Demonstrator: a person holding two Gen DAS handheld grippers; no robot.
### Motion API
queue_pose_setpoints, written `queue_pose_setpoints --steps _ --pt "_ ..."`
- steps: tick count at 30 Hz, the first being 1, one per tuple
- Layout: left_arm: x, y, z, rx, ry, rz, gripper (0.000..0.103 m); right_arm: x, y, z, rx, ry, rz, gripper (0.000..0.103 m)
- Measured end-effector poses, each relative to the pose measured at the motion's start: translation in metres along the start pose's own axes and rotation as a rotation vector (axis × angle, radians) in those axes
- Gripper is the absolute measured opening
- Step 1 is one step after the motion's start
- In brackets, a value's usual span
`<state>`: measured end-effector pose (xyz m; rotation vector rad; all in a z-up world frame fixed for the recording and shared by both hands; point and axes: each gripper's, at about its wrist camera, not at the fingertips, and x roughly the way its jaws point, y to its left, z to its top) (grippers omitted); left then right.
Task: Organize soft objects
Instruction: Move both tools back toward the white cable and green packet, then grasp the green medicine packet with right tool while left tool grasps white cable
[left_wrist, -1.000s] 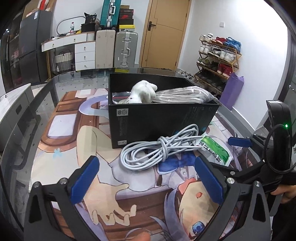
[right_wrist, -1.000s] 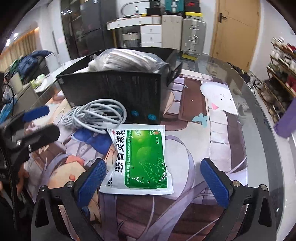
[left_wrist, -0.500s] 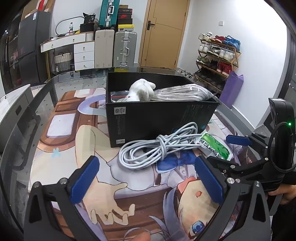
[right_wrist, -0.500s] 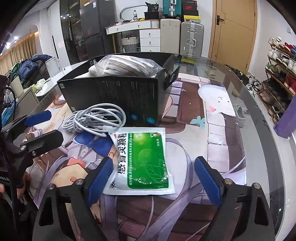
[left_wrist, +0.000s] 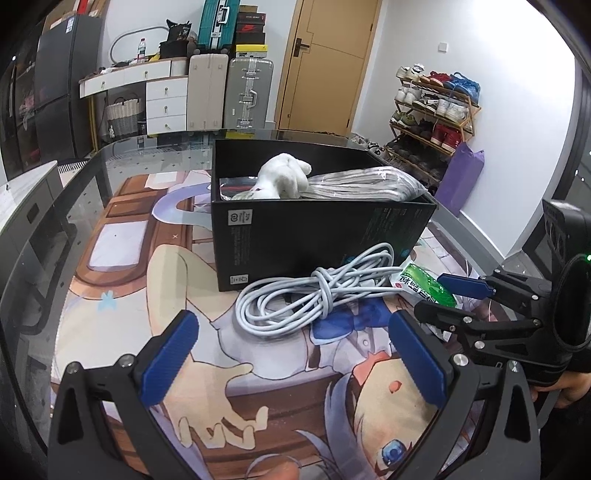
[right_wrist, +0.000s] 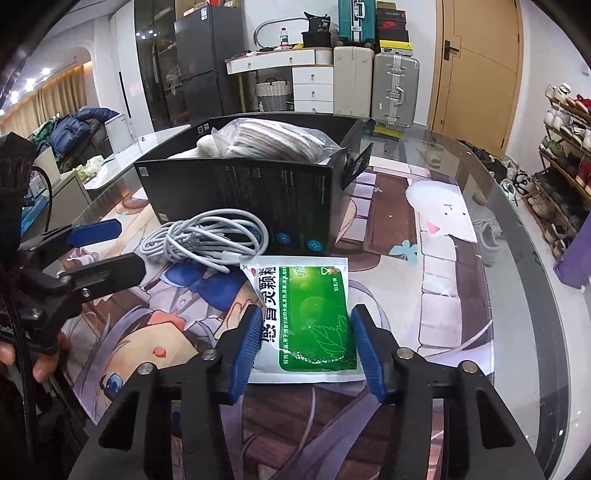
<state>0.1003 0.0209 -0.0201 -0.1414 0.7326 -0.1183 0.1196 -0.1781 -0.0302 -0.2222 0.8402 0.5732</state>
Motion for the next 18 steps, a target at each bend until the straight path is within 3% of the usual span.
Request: queue_pose_setpoints --steps 10,18 --pt "0.001 -0.002 -0.001 0.012 0.007 0.002 0.103 -0.015 0.003 0.005 -0.013 -0.013 0.025 0.045" --pt "0.013 -0.004 0.005 0.0 0.088 0.062 0.103 -0.036 -0.003 0.01 0.008 -0.075 0.009 0.045"
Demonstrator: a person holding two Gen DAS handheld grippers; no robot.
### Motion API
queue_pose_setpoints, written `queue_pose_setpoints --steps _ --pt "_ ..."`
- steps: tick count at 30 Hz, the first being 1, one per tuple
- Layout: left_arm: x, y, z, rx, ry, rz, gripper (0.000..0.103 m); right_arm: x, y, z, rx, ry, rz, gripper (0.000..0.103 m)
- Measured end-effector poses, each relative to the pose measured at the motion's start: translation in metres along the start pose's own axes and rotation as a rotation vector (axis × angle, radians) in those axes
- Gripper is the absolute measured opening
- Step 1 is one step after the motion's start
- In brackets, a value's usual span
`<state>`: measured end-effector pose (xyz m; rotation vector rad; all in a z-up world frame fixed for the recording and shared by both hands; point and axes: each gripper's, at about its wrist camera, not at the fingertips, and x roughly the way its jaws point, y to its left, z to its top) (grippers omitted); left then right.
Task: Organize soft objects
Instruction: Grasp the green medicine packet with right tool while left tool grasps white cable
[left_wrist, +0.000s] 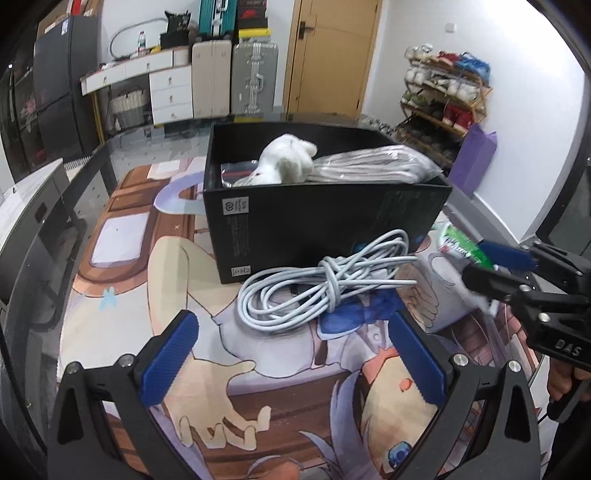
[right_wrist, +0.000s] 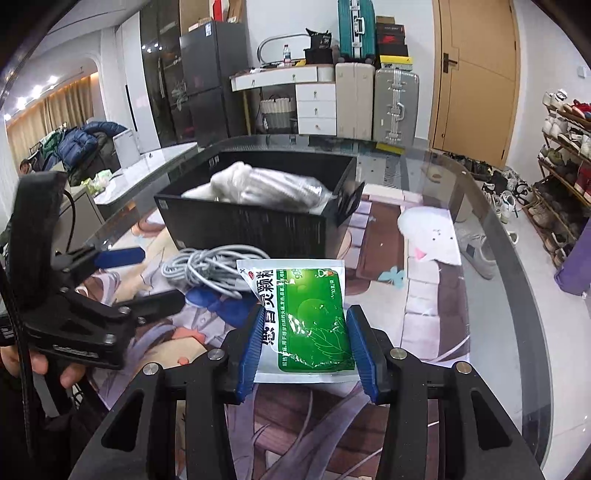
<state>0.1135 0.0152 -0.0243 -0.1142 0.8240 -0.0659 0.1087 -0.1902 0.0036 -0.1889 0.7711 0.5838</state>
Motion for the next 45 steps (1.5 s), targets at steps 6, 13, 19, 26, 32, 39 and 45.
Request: queue_pose_setpoints --steps 6,13,19,26,32,39,45 --pt "0.004 -0.001 0.008 -0.019 0.003 0.0 0.103 -0.005 -0.002 0.0 0.001 -0.016 -0.003 0.045" --pt "0.024 -0.009 0.013 0.021 0.059 0.046 0.103 -0.011 -0.008 0.001 0.023 -0.032 0.002 0.045" --pt "0.03 -0.007 0.02 -0.023 0.054 0.023 0.103 -0.013 -0.014 0.0 0.033 -0.031 0.002 0.045" --pt "0.034 -0.006 0.021 -0.026 0.055 0.02 0.09 -0.011 -0.018 0.0 0.044 -0.028 0.009 0.045" --pt "0.027 -0.007 0.017 -0.014 0.042 0.008 0.076 -0.01 -0.018 0.0 0.046 -0.027 0.012 0.045" --pt "0.019 -0.007 0.008 0.014 0.032 0.004 0.061 -0.01 -0.018 0.001 0.044 -0.028 0.007 0.045" --pt "0.019 -0.008 0.008 0.022 0.044 -0.002 0.061 -0.012 -0.018 0.001 0.04 -0.027 0.009 0.045"
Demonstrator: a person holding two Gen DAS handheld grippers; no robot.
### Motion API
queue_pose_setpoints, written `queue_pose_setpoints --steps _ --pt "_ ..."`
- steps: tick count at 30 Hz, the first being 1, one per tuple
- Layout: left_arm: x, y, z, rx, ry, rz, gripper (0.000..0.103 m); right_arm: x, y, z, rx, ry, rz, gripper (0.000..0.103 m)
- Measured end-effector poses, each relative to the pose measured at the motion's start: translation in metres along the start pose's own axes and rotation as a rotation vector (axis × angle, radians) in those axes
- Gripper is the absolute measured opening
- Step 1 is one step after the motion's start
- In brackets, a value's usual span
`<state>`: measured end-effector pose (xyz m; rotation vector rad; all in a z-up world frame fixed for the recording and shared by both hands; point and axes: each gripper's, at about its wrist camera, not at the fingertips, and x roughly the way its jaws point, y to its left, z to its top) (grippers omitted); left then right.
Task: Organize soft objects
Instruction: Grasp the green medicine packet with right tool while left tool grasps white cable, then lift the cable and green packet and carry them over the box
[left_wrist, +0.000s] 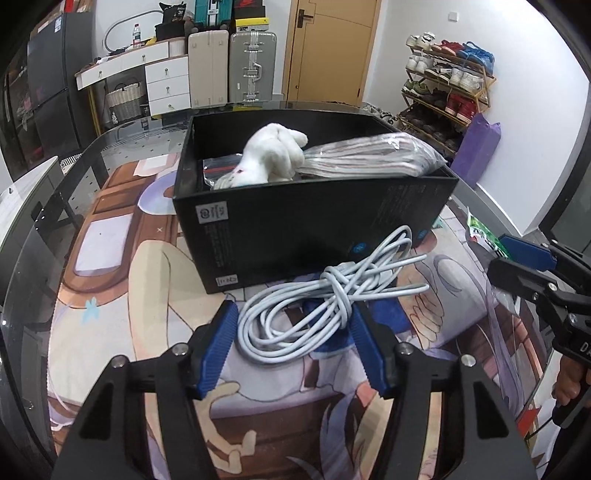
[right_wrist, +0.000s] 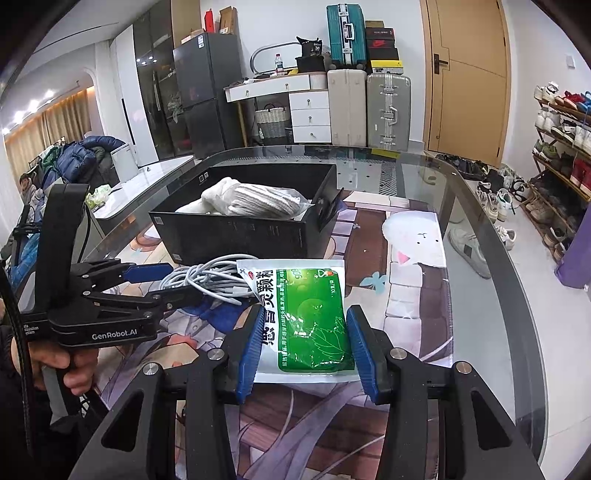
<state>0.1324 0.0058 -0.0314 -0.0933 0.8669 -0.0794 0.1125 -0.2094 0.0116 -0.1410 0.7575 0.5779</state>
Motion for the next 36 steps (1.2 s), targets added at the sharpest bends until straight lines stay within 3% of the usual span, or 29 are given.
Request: queue_pose_setpoints --steps 6,8,19,21,23,32,36 --pt "-0.007 -0.01 -0.006 0.028 0.026 -0.045 0.064 0.0 0.002 0.0 0.003 0.003 0.001 0.045" --pt "-0.005 -0.013 -0.006 0.037 0.029 -0.034 0.075 0.0 0.002 0.0 0.003 0.003 0.0 0.045" --pt "0.006 -0.025 0.003 0.058 0.037 -0.037 0.077 0.0 -0.003 0.0 0.012 -0.002 -0.001 0.045" --pt "0.006 -0.025 0.002 0.058 0.027 -0.045 0.075 0.0 -0.004 -0.001 0.014 -0.002 -0.002 0.045" --pt "0.005 -0.023 0.001 0.054 0.011 -0.05 0.058 0.001 -0.005 -0.001 0.015 0.002 0.0 0.045" --pt "-0.006 -0.035 -0.007 0.129 -0.015 -0.079 0.035 0.003 -0.006 -0.002 0.017 0.007 -0.004 0.045" --pt "-0.01 -0.038 -0.009 0.143 -0.015 -0.089 0.033 0.004 -0.005 -0.002 0.01 0.006 -0.003 0.045"
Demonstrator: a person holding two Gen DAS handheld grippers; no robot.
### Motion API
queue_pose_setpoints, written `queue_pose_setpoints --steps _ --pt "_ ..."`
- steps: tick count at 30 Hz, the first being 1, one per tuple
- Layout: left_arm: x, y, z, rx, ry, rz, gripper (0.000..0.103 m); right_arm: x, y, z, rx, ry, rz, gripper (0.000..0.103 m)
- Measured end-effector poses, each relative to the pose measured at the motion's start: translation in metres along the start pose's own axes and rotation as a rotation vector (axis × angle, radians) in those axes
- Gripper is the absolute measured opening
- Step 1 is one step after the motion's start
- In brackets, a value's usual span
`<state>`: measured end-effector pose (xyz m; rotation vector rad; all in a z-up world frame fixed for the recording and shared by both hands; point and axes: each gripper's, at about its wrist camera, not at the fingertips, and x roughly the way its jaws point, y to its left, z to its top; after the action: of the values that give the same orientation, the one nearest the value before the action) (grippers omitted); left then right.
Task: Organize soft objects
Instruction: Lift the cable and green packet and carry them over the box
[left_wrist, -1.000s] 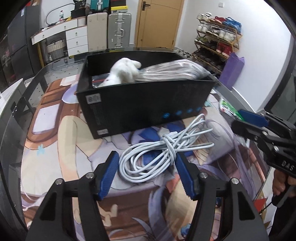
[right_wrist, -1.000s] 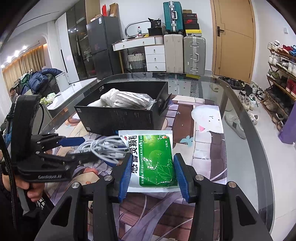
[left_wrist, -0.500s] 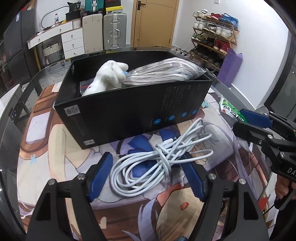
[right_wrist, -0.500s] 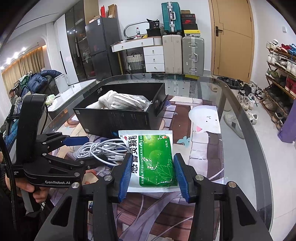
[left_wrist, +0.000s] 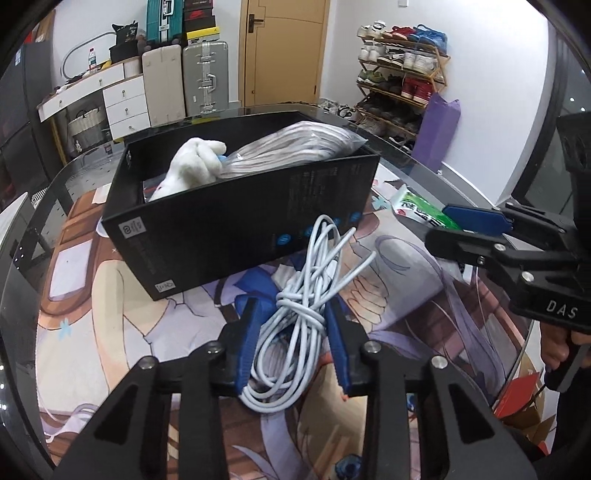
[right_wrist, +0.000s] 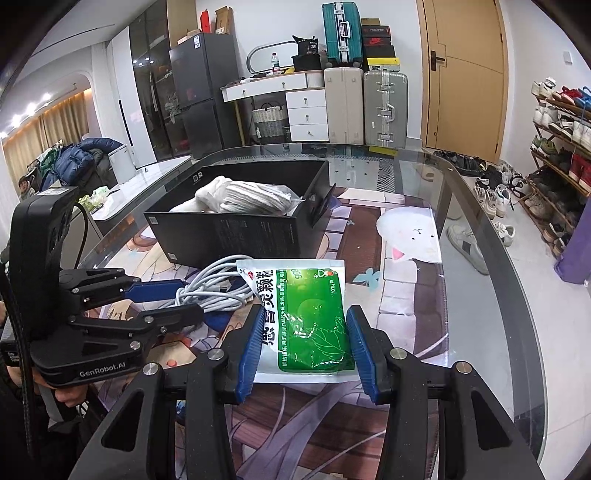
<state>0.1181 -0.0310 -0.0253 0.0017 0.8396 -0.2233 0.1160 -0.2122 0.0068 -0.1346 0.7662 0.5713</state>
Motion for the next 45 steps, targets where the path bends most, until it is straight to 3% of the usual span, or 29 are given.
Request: queue_pose_setpoints --steps 5,9,14,17,20,26,37,45 --pt "-0.007 0.001 0.001 -0.004 -0.019 -0.014 0.025 -0.001 0.002 0.0 -0.005 -0.005 0.0 0.045" --pt "-0.009 -0.001 0.0 0.006 -0.017 -0.021 0.025 -0.003 0.003 0.0 -0.004 -0.007 0.0 0.045" --pt "-0.007 -0.008 0.002 0.053 -0.004 -0.021 0.026 -0.003 0.003 0.0 -0.006 -0.003 0.002 0.045" --pt "0.0 -0.012 0.004 0.07 0.023 -0.016 0.035 -0.003 0.004 0.0 -0.007 0.0 0.004 0.045" --pt "0.007 -0.014 0.002 0.08 0.04 -0.009 0.037 -0.003 0.004 -0.001 -0.007 0.002 0.004 0.046" --pt "0.003 -0.015 0.003 0.073 0.014 -0.023 0.03 -0.002 0.001 -0.001 0.004 0.004 0.0 0.045" --pt "-0.019 -0.003 -0.004 0.027 -0.03 -0.038 0.029 -0.007 0.004 0.002 -0.006 -0.017 0.006 0.045" --pt "-0.058 0.02 -0.001 -0.059 -0.115 -0.078 0.029 -0.023 0.01 0.007 -0.008 -0.063 0.03 0.045"
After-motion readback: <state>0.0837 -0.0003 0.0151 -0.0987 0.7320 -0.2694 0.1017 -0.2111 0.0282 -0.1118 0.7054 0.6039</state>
